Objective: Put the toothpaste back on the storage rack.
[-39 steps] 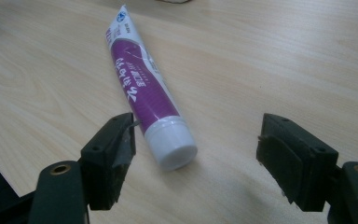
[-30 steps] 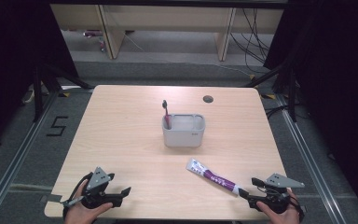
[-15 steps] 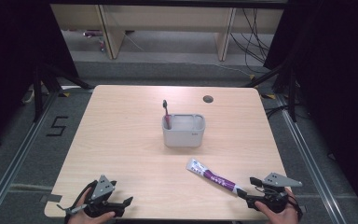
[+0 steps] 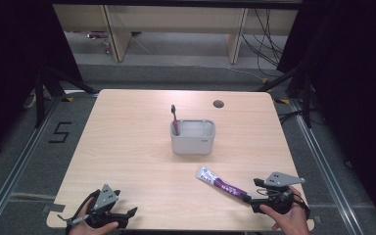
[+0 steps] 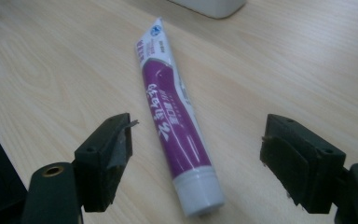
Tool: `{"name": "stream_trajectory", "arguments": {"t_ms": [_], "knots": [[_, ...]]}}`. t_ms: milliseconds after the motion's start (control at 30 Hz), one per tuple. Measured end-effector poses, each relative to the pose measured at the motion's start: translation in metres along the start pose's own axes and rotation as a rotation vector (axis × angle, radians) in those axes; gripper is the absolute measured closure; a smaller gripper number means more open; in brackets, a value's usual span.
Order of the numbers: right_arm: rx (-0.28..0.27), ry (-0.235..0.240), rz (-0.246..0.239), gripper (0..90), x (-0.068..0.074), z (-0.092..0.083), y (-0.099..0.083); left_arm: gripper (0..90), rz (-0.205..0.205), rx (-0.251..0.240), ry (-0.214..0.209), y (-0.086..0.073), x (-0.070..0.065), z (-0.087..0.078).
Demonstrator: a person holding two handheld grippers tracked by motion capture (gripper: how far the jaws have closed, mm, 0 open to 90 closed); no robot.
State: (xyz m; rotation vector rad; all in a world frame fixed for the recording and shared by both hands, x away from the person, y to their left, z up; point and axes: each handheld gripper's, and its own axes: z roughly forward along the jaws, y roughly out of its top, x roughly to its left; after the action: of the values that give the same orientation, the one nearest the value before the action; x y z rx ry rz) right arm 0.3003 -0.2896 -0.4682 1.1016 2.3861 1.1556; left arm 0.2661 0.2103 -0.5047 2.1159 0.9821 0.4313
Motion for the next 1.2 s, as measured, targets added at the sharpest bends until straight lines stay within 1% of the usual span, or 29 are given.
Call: {"name": "stream_trajectory", "arguments": {"t_ms": [67, 100, 133, 167, 200, 267, 300, 333, 367, 400, 433, 467, 500, 533, 567, 600, 633, 667, 700, 767, 800, 867, 900, 933, 967, 1000, 1067, 1100, 1200], "knots": [[0.038, 0.013, -0.034, 25.5, 0.005, 0.004, 0.011, 16.4, 0.000, 0.001, 0.007, -0.001, 0.000, -0.001], [0.042, 0.014, -0.068, 25.7, 0.005, 0.006, 0.014, 16.4, -0.003, -0.001, 0.002, -0.001, 0.000, -0.001], [0.063, 0.021, -0.044, 25.8, 0.009, 0.008, 0.016, 16.4, -0.004, 0.004, 0.001, 0.000, 0.000, -0.001], [0.070, 0.022, -0.055, 26.6, 0.009, 0.010, 0.019, 16.4, -0.005, -0.004, 0.002, -0.001, 0.000, -0.001], [0.082, 0.029, -0.090, 28.3, 0.009, 0.014, 0.022, 16.4, -0.003, -0.002, 0.001, -0.001, 0.000, -0.001], [0.118, 0.032, -0.117, 28.7, 0.010, 0.021, 0.027, 16.4, -0.005, 0.002, 0.004, -0.001, 0.000, -0.001], [0.118, 0.032, -0.117, 28.7, 0.010, 0.021, 0.027, 16.4, -0.005, 0.002, 0.004, -0.001, 0.000, -0.001], [0.160, 0.036, -0.120, 29.5, 0.013, 0.027, 0.030, 16.4, -0.001, -0.002, 0.002, -0.001, 0.000, -0.001], [0.159, 0.037, -0.135, 29.5, 0.013, 0.030, 0.031, 16.4, -0.001, -0.002, 0.002, -0.001, 0.000, -0.001], [0.179, 0.036, -0.157, 29.5, 0.014, 0.035, 0.033, 16.4, 0.010, 0.006, 0.006, -0.002, 0.001, -0.002], [0.187, 0.035, -0.173, 29.7, 0.014, 0.036, 0.033, 16.4, -0.001, 0.008, 0.007, -0.002, 0.000, -0.002], [0.206, 0.032, -0.179, 30.1, 0.015, 0.040, 0.034, 16.4, 0.000, -0.001, 0.002, -0.002, 0.000, -0.002], [0.206, 0.032, -0.179, 30.1, 0.015, 0.040, 0.034, 16.4, 0.000, -0.001, 0.002, -0.002, 0.000, -0.002], [0.244, 0.038, -0.193, 30.9, 0.018, 0.044, 0.037, 16.4, -0.003, -0.001, -0.005, -0.002, 0.000, -0.002], [0.244, 0.038, -0.193, 30.9, 0.018, 0.044, 0.037, 16.4, -0.003, -0.001, -0.005, -0.002, 0.000, -0.002], [0.260, 0.033, -0.221, 32.0, 0.019, 0.048, 0.038, 16.4, -0.005, -0.004, -0.004, -0.002, -0.001, -0.001], [0.272, 0.026, -0.213, 32.6, 0.021, 0.050, 0.039, 16.4, -0.004, -0.004, -0.003, -0.002, -0.001, -0.001], [0.303, 0.034, -0.229, 33.9, 0.021, 0.052, 0.042, 16.4, -0.003, -0.005, 0.000, -0.002, -0.001, -0.001], [0.313, 0.025, -0.217, 35.2, 0.022, 0.053, 0.043, 16.4, 0.010, 0.013, 0.011, -0.002, 0.001, -0.002], [0.337, 0.034, -0.237, 37.6, 0.022, 0.059, 0.046, 16.4, 0.001, 0.006, 0.003, -0.002, 0.000, -0.001], [0.349, 0.045, -0.275, 39.5, 0.020, 0.062, 0.049, 16.4, -0.001, 0.004, 0.004, -0.002, -0.001, -0.002], [0.361, 0.041, -0.269, 40.8, 0.022, 0.063, 0.051, 16.4, -0.001, -0.001, 0.002, -0.002, -0.001, -0.002], [0.394, 0.035, -0.287, 44.6, 0.024, 0.068, 0.055, 16.4, 0.003, 0.000, -0.003, -0.002, 0.000, -0.002], [0.415, 0.036, -0.273, 45.6, 0.026, 0.070, 0.056, 16.5, 0.003, -0.001, -0.003, -0.002, 0.000, -0.002], [0.431, 0.034, -0.279, 46.8, 0.026, 0.072, 0.057, 16.4, -0.020, -0.022, -0.004, -0.002, -0.002, 0.000], [0.437, 0.032, -0.305, 49.7, 0.026, 0.075, 0.059, 16.4, -0.021, -0.025, -0.005, -0.002, -0.002, 0.000], [0.461, 0.028, -0.294, 51.5, 0.027, 0.078, 0.060, 16.5, -0.011, -0.003, -0.001, -0.002, -0.002, -0.002], [0.461, 0.034, -0.320, 52.0, 0.026, 0.080, 0.061, 16.5, -0.011, 0.001, 0.000, -0.001, -0.002, -0.002], [0.489, 0.015, -0.315, 53.5, 0.028, 0.085, 0.062, 16.5, -0.011, -0.005, -0.005, -0.001, -0.002, -0.002]]}}
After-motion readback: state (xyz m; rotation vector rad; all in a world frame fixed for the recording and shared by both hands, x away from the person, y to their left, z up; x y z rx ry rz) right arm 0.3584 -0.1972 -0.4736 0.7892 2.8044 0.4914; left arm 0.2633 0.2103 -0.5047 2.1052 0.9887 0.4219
